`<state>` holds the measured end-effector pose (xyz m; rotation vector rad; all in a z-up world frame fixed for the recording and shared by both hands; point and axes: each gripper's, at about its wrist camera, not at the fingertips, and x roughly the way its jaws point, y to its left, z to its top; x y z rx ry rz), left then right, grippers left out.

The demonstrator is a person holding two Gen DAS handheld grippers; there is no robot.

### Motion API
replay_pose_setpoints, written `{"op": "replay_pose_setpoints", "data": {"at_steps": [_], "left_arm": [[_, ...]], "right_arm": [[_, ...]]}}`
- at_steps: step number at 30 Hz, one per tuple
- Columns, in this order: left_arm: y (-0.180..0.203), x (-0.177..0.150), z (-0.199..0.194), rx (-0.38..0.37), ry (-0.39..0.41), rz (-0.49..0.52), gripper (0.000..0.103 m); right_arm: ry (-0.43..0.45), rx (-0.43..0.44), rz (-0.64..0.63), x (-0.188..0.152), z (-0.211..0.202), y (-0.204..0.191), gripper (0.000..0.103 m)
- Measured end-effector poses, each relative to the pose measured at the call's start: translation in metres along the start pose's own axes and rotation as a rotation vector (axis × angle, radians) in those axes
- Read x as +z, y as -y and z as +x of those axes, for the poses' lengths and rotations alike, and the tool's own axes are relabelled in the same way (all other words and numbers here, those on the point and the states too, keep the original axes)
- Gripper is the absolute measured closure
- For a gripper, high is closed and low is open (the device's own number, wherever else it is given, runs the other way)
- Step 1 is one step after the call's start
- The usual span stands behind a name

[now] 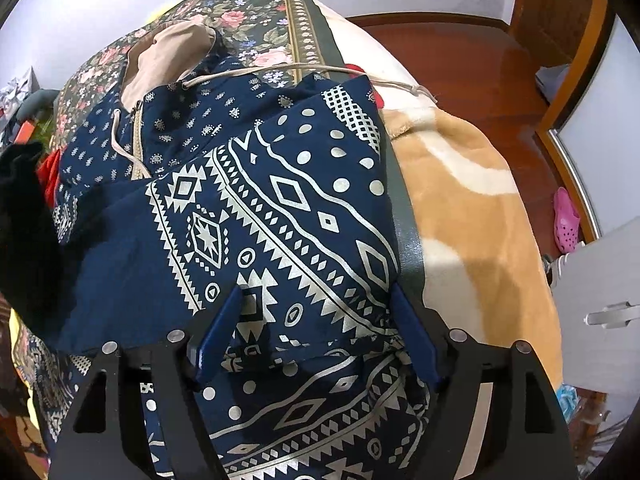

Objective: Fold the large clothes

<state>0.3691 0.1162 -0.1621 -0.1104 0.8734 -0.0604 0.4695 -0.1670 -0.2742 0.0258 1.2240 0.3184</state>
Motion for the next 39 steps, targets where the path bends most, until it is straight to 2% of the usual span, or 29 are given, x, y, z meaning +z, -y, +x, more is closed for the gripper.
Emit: {"op": "replay_pose_setpoints", "data": {"at_steps": [4, 8, 15, 16, 20, 23, 29, 33, 35, 37, 39], "left_arm": [[-0.04, -0.021, -0.017, 0.016, 0.0, -0.081, 0.096], [-0.062, -0.042, -0.013, 0.026, -0.031, -0.121, 0.096], [-0.081, -0.077, 0.009, 0.042, -0.126, -0.198, 0.092], [-0.084, -0.083, 0.009, 0.044, -0.13, -0.207, 0.088], [-0.095, -0.1, -0.002, 0.027, -0.127, -0.25, 0.087], [-0.096, -0.108, -0.007, 0.03, -0.139, -0.24, 0.086], [-0.088, -0.117, -0.016, 0.086, -0.189, -0.162, 0.086], [-0.085, -0.118, -0.028, 0.091, -0.214, -0.116, 0.085], [-0.085, -0.112, -0.035, 0.089, -0.205, -0.108, 0.08], [-0.085, -0.101, -0.046, 0.101, -0.169, -0.103, 0.062], [-0.083, -0.087, -0.056, 0.121, -0.119, -0.095, 0.05]], "right_arm": [[0.002, -0.036, -0.025, 0.0, 0.001, -0.006, 0.026], [0.0, -0.065, -0.033, 0.0, 0.002, -0.01, 0.025], [-0.002, -0.092, -0.054, -0.001, 0.003, -0.014, 0.024], [-0.003, -0.095, -0.056, -0.001, 0.003, -0.014, 0.024], [-0.003, -0.1, -0.056, -0.001, 0.004, -0.015, 0.024], [0.0, -0.102, -0.052, -0.001, 0.004, -0.016, 0.023], [-0.019, -0.103, -0.051, 0.002, 0.001, -0.018, 0.022], [-0.01, -0.091, -0.084, 0.005, -0.013, -0.021, 0.023], [0.013, -0.079, -0.097, 0.007, -0.024, -0.024, 0.024], [0.049, -0.063, -0.105, 0.012, -0.038, -0.026, 0.025], [0.088, -0.049, -0.109, 0.02, -0.052, -0.03, 0.025]]}}
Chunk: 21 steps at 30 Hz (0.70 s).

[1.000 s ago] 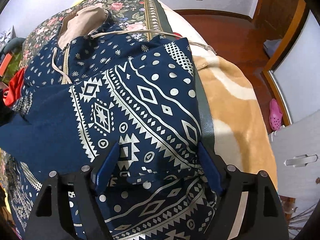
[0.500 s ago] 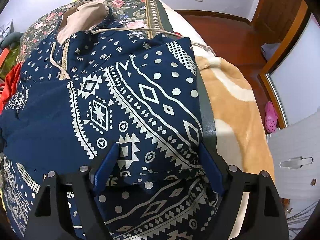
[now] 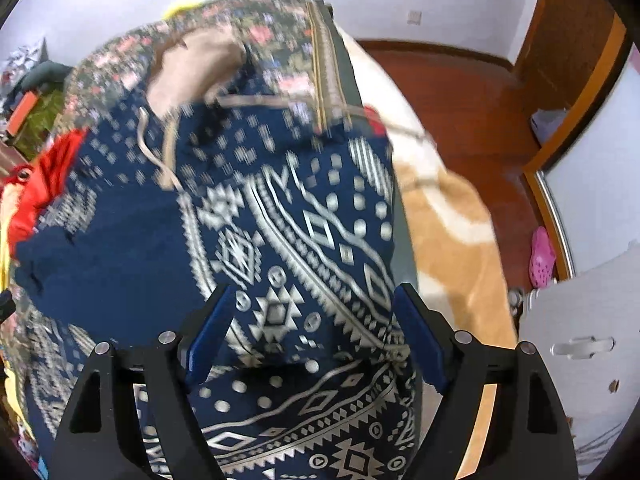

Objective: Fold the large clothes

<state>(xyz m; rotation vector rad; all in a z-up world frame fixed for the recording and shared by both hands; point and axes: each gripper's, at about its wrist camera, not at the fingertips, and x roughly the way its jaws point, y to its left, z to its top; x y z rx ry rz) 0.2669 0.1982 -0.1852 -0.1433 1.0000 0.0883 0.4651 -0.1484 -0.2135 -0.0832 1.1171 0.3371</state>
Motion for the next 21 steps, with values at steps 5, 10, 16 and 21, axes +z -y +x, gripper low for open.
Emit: {"op": "replay_pose_setpoints", "data": {"at_steps": [5, 10, 16, 21], "left_arm": [[0.013, 0.046, -0.015, 0.029, 0.098, 0.048, 0.042], [0.027, 0.1, -0.015, 0.004, 0.162, 0.042, 0.034], [0.042, 0.159, 0.023, -0.065, 0.138, 0.029, 0.025], [0.048, 0.191, 0.075, -0.079, 0.066, 0.017, 0.026]], "right_arm": [[0.109, 0.031, -0.021, 0.029, -0.036, -0.009, 0.025], [0.206, 0.04, -0.062, 0.068, -0.054, -0.026, 0.025], [0.217, 0.072, -0.074, 0.104, -0.037, -0.04, 0.025], [0.132, 0.096, -0.046, 0.132, 0.015, -0.045, 0.025]]}}
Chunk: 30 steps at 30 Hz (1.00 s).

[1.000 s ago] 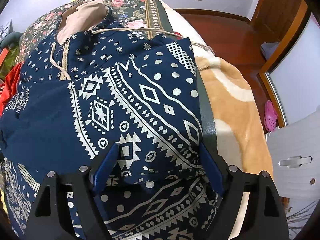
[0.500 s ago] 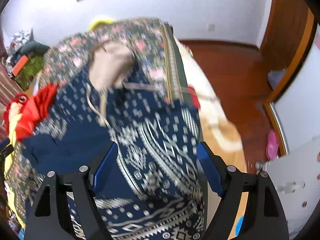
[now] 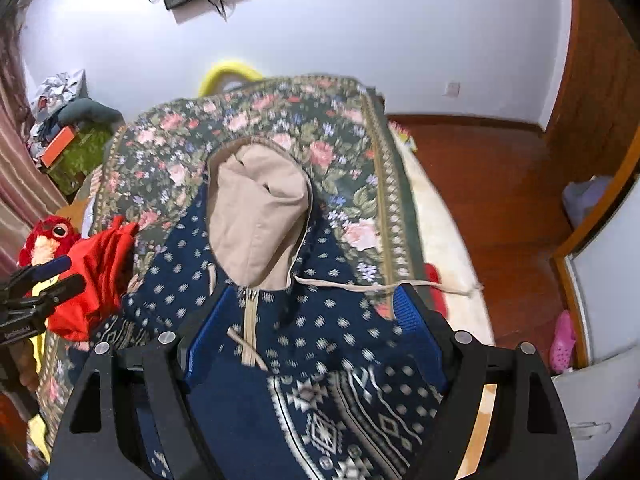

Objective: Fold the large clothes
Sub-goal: 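Grasp the hood edge with both grippers and lift it toward the hem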

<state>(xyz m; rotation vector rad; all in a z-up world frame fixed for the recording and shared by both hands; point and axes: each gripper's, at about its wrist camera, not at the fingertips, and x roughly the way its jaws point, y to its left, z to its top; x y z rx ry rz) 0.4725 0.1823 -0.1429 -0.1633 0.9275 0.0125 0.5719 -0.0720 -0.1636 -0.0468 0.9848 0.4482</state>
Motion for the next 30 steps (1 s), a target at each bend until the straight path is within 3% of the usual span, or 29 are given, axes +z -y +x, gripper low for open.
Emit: {"op": "replay_pose_setpoints", "data": {"at_steps": [6, 11, 15, 19, 21, 23, 24, 25, 26, 27, 28, 30], "left_arm": [[-0.004, 0.019, 0.059, -0.055, -0.079, -0.083, 0.026], [-0.004, 0.029, 0.102, -0.033, -0.135, -0.105, 0.026], [-0.003, 0.031, 0.124, -0.021, -0.155, -0.111, 0.026], [-0.001, 0.029, 0.141, -0.059, -0.174, -0.144, 0.027], [0.0, 0.027, 0.147, -0.066, -0.166, -0.167, 0.03], [0.003, 0.026, 0.148, -0.038, -0.138, -0.154, 0.036], [0.005, 0.026, 0.147, -0.03, -0.128, -0.134, 0.045], [0.008, 0.026, 0.145, -0.026, -0.113, -0.106, 0.062], [0.011, 0.026, 0.143, -0.021, -0.097, -0.075, 0.072], [0.013, 0.026, 0.141, -0.011, -0.093, -0.061, 0.088], [0.015, 0.026, 0.139, 0.004, -0.09, -0.05, 0.097], [0.018, 0.025, 0.134, 0.028, -0.084, -0.026, 0.097]], "right_arm": [[-0.11, 0.027, 0.095, 0.011, 0.072, 0.01, 0.025], [-0.204, 0.048, 0.184, 0.013, 0.125, 0.017, 0.025], [-0.226, 0.014, 0.181, 0.016, 0.149, 0.016, 0.025], [-0.22, 0.04, 0.193, 0.013, 0.163, 0.021, 0.026], [-0.203, 0.046, 0.175, 0.011, 0.164, 0.022, 0.038], [-0.204, 0.073, 0.192, 0.008, 0.164, 0.024, 0.053], [-0.199, 0.068, 0.197, 0.006, 0.161, 0.026, 0.058], [-0.206, 0.034, 0.191, 0.005, 0.16, 0.027, 0.078], [-0.217, 0.014, 0.181, 0.006, 0.161, 0.029, 0.09], [-0.221, 0.015, 0.171, 0.005, 0.159, 0.03, 0.09], [-0.219, 0.014, 0.16, 0.003, 0.154, 0.03, 0.092], [-0.207, 0.013, 0.151, 0.002, 0.145, 0.03, 0.093]]}}
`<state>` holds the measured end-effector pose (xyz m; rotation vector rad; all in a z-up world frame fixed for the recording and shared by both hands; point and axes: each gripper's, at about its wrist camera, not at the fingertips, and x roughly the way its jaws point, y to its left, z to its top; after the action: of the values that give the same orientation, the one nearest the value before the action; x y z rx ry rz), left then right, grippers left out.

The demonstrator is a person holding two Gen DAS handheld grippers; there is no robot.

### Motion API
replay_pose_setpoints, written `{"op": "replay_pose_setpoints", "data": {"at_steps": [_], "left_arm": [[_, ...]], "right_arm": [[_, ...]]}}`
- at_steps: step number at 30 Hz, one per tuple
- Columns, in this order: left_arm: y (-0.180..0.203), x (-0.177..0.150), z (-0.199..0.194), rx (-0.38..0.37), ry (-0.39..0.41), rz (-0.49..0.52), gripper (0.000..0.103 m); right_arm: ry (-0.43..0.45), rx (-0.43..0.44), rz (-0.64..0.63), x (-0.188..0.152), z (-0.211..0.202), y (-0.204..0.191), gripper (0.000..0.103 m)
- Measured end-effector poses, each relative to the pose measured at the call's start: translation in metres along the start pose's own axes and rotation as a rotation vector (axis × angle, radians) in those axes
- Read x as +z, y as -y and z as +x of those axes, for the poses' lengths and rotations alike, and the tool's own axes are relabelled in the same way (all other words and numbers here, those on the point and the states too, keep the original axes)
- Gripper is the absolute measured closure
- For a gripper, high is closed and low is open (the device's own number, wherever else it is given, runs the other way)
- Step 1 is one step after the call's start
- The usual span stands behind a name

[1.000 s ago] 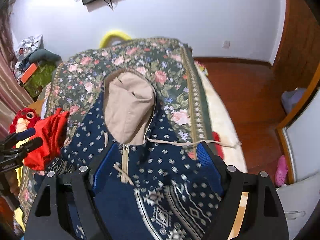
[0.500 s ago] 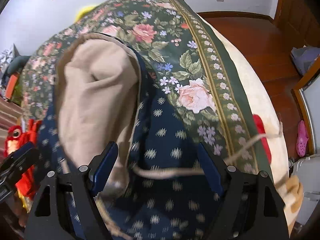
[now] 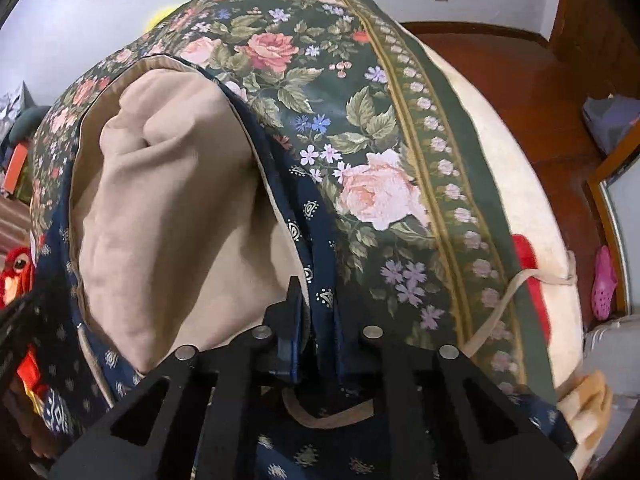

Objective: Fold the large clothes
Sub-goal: 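Grasp the hood edge with both grippers and lift it toward the hem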

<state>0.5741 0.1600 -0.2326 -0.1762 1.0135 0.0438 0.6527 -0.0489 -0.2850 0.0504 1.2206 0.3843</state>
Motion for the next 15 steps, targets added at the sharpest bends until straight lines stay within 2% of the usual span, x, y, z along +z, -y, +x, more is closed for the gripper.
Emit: {"op": "replay_pose_setpoints", "data": {"at_steps": [3, 8, 11, 15], "left_arm": [[0.002, -0.002, -0.016, 0.013, 0.024, 0.028, 0.097], [0.007, -0.005, -0.065, -0.045, 0.084, 0.072, 0.097], [0.014, -0.019, -0.097, -0.076, 0.108, 0.124, 0.097], [0.023, -0.048, -0.13, -0.112, 0.107, 0.18, 0.097]], "right_arm": [[0.058, 0.016, -0.017, -0.006, -0.03, -0.001, 0.094], [0.135, 0.048, -0.088, -0.022, -0.086, -0.01, 0.094], [0.172, 0.071, -0.119, -0.044, -0.12, -0.009, 0.094], [0.178, 0.086, -0.153, -0.079, -0.146, -0.01, 0.094]]}}
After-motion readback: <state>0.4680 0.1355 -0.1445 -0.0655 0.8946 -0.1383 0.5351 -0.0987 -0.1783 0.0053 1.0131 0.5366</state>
